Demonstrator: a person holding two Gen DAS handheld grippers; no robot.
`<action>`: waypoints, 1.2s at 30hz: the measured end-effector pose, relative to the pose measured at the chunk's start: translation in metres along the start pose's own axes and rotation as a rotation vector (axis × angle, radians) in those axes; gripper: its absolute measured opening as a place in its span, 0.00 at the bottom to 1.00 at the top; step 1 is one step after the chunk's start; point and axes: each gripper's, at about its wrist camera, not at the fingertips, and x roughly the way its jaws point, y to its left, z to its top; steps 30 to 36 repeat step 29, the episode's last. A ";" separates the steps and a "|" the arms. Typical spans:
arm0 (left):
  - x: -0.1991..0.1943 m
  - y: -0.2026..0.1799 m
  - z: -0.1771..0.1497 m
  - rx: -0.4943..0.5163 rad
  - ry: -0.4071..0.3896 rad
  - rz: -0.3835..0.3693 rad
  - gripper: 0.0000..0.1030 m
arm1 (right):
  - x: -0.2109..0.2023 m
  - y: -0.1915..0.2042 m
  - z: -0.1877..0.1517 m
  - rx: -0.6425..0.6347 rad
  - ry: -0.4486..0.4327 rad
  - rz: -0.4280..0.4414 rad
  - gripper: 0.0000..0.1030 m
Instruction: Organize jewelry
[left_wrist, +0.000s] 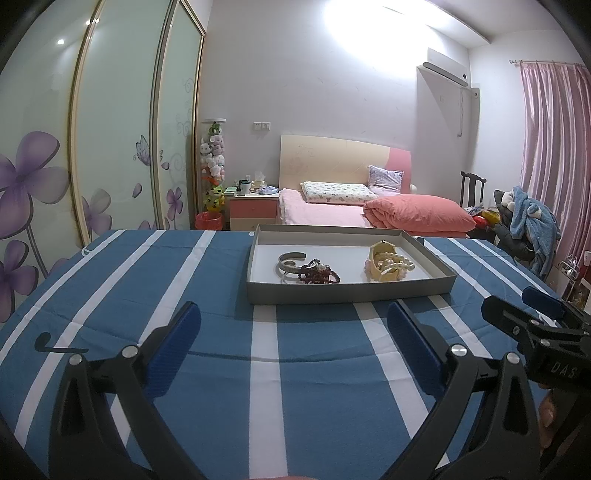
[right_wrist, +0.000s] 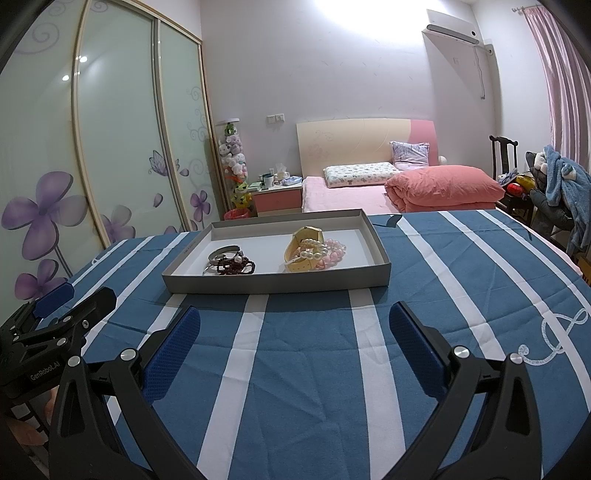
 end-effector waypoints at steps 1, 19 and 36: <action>0.000 0.000 0.000 0.001 0.000 -0.001 0.96 | 0.000 0.000 0.000 0.000 0.000 0.000 0.98; -0.001 -0.004 0.001 0.003 -0.005 0.003 0.96 | 0.000 0.002 -0.001 0.003 0.002 0.003 0.98; -0.002 -0.005 0.002 0.002 -0.001 0.000 0.96 | 0.001 0.002 -0.001 0.002 0.002 0.002 0.98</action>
